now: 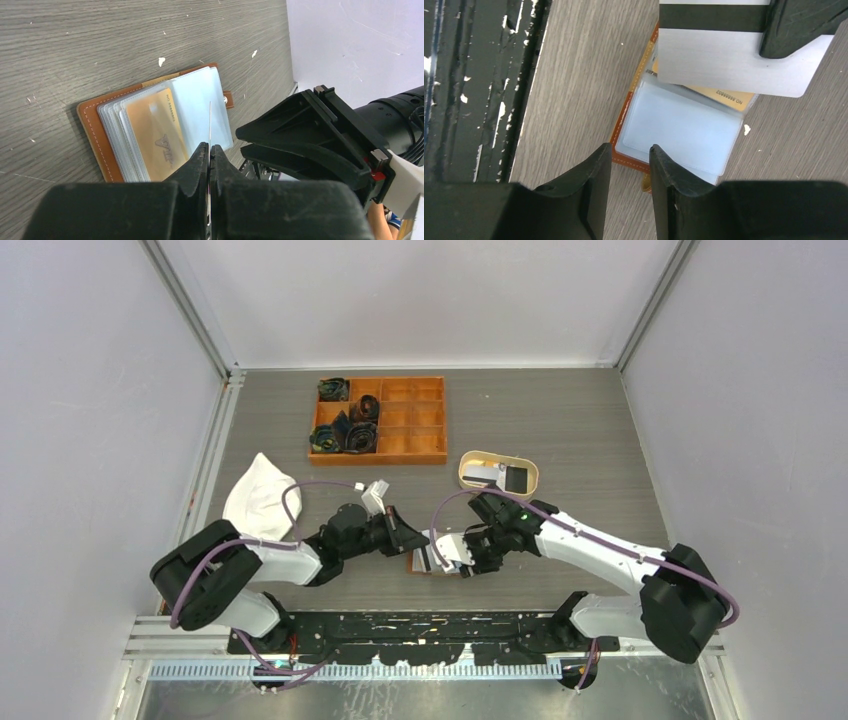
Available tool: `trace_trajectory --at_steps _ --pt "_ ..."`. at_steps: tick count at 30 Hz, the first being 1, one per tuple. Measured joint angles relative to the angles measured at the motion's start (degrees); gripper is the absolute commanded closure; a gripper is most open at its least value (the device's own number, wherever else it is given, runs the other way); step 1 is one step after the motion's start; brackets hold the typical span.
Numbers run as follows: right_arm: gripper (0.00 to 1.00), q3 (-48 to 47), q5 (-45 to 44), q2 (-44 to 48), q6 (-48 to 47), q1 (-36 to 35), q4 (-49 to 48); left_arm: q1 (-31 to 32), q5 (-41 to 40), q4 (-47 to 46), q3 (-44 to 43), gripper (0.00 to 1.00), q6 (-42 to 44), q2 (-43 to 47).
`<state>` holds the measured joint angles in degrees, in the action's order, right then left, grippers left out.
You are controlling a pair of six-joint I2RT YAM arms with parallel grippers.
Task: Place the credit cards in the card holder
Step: Insert the credit card into the card holder.
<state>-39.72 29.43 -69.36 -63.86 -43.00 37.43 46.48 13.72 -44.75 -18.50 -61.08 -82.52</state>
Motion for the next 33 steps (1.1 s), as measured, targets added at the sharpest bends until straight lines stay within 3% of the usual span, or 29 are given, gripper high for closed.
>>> trace_trajectory --at_steps 13,33 --pt "0.62 0.0 -4.1 -4.4 5.0 -1.7 -5.9 -3.9 5.2 -2.1 -2.8 1.00 -0.7 -9.3" --pt "0.66 -0.3 -7.4 -7.7 4.2 -1.9 -4.4 -4.3 8.5 -4.3 -4.9 1.00 -1.8 -14.8"
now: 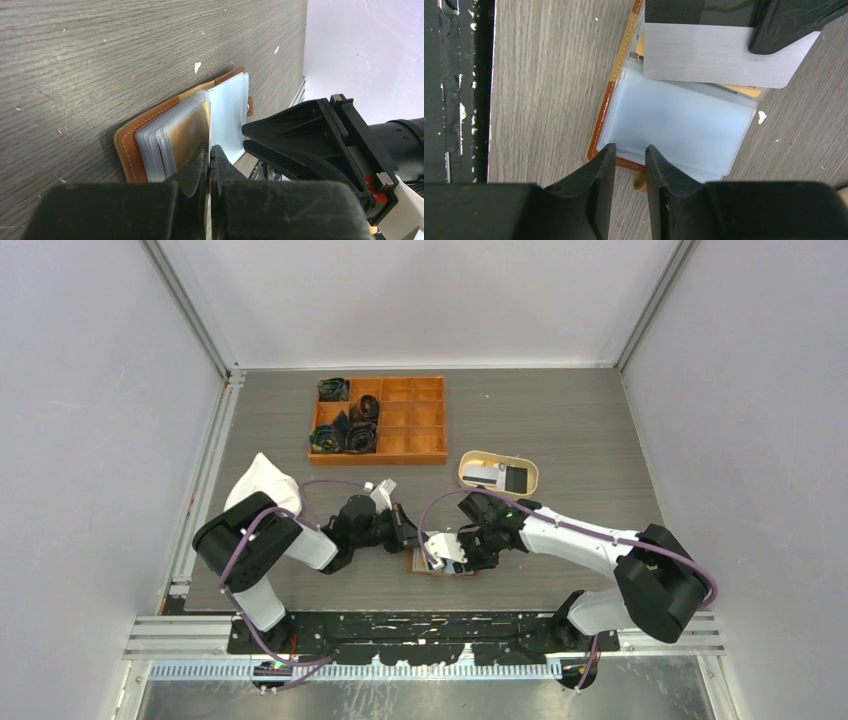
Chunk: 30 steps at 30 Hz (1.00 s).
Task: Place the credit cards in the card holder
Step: Insert the credit card into the card holder.
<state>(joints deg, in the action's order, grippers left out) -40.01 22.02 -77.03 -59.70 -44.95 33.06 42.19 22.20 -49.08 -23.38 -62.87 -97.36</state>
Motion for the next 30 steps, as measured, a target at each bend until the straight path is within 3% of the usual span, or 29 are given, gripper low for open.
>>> trace_trajectory --at_steps 18,30 --pt "0.67 -0.3 -0.6 -0.7 -0.1 -0.3 0.4 0.1 2.5 -1.6 -1.7 1.00 -2.1 -4.0" --pt "0.66 -0.4 -1.1 -1.0 -0.1 -0.3 0.5 0.9 2.6 4.7 -5.1 1.00 -2.2 -4.0"
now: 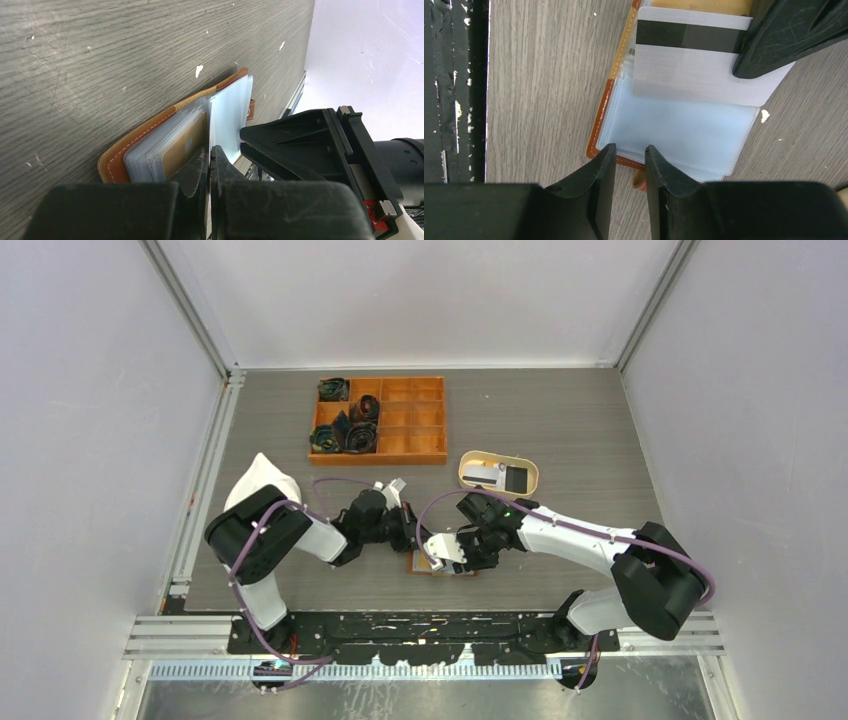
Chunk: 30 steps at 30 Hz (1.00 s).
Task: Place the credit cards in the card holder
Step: Insert the credit card into the card holder.
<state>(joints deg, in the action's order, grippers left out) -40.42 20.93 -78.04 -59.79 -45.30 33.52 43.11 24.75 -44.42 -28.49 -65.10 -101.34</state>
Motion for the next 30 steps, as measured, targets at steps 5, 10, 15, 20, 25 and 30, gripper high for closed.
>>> trace_trajectory --at_steps 5,10,15,20,25,30 --pt "0.67 -0.3 -0.2 0.0 0.0 -0.2 0.0 0.0 0.4 1.7 -0.7 1.00 0.0 0.1" --pt "0.67 -0.3 -0.3 0.0 0.0 -0.3 0.0 0.0 1.0 3.0 -1.2 1.00 0.1 0.2" --pt "0.66 -0.3 -0.4 0.0 0.0 -0.4 0.1 0.0 1.9 4.5 -2.1 1.00 0.8 0.2" --pt "0.67 -0.3 -0.5 -0.4 0.0 -0.5 0.1 0.0 2.3 5.7 -2.7 1.00 1.1 0.2" --pt "0.66 -0.3 -0.8 -0.8 0.0 -0.7 0.1 0.0 2.8 6.3 -3.3 1.00 1.1 -0.2" --pt "0.65 -0.3 -0.8 -0.8 0.0 -0.7 0.1 0.0 3.6 6.4 -4.1 1.00 1.1 -1.1"
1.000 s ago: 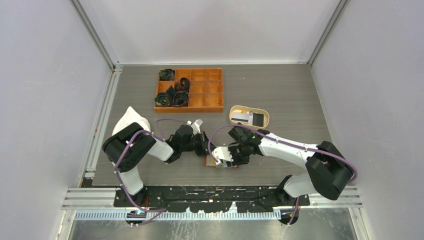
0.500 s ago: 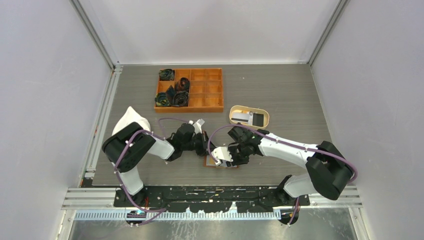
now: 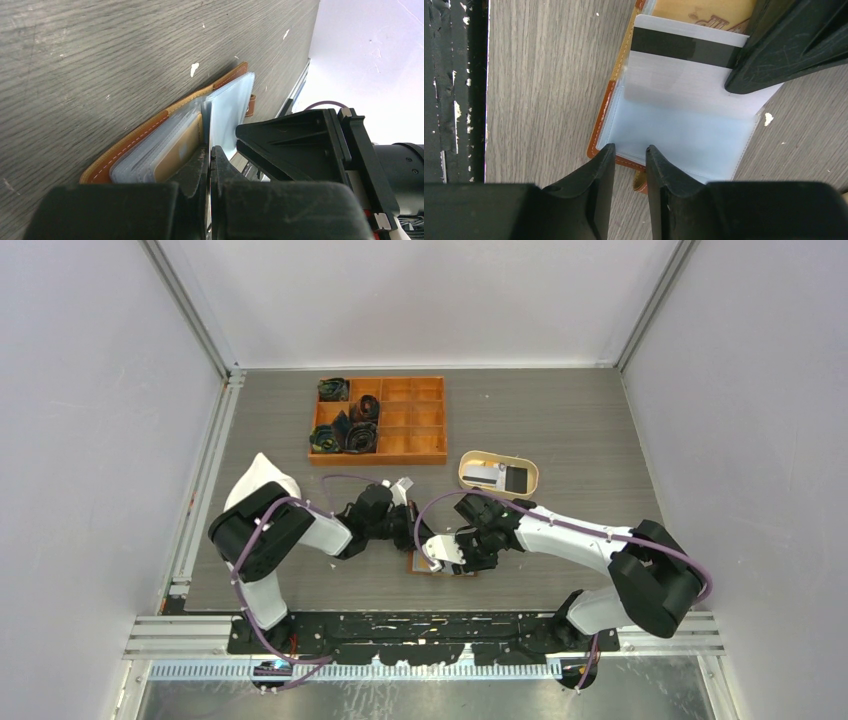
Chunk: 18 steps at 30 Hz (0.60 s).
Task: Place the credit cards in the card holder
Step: Insert the credit card into the card holder.
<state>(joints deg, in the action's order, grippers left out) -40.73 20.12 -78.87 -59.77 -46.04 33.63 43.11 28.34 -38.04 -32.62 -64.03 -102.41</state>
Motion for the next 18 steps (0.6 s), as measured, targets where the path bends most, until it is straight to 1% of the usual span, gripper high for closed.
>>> trace_trajectory --at_steps 18 --pt "0.63 -0.6 0.1 0.4 1.0 -0.1 0.3 0.0 1.0 -0.4 -0.2 1.00 0.0 -0.6"
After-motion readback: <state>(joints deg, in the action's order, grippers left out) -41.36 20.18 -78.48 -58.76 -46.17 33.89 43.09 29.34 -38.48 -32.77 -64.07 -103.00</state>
